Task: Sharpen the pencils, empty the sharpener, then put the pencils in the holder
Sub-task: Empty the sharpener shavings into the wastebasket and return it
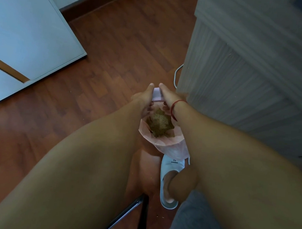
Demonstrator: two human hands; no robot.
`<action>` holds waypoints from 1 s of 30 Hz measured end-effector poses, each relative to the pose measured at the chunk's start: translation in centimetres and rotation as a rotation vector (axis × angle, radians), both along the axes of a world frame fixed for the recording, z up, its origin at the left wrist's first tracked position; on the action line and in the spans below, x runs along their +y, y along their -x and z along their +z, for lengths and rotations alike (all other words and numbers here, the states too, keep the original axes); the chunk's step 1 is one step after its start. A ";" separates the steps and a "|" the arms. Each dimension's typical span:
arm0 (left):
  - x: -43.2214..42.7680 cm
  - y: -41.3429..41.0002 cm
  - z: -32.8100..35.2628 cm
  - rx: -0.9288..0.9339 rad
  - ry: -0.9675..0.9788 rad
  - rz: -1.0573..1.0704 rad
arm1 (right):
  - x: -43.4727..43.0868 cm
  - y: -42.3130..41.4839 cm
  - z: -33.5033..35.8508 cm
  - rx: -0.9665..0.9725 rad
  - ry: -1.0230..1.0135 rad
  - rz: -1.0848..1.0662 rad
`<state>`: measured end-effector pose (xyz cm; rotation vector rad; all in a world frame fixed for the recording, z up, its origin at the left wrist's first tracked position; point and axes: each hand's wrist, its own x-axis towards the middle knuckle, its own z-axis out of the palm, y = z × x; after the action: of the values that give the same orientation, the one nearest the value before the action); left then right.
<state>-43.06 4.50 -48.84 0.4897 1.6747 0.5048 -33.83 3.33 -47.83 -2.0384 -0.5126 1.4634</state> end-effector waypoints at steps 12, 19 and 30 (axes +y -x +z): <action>-0.3 -0.2 0.4 0.015 0.004 0.025 | -0.3 -0.3 -0.2 0.029 0.018 0.022; -0.6 -0.2 0.4 -0.008 -0.005 0.021 | 0.1 -0.4 0.1 0.010 0.051 0.073; -0.9 -0.7 1.4 0.003 0.004 0.016 | -0.3 -0.7 1.3 0.026 0.068 0.122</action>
<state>-42.38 3.56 -47.43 0.4745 1.6834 0.5129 -33.10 3.03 -46.51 -2.0687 -0.5932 1.5972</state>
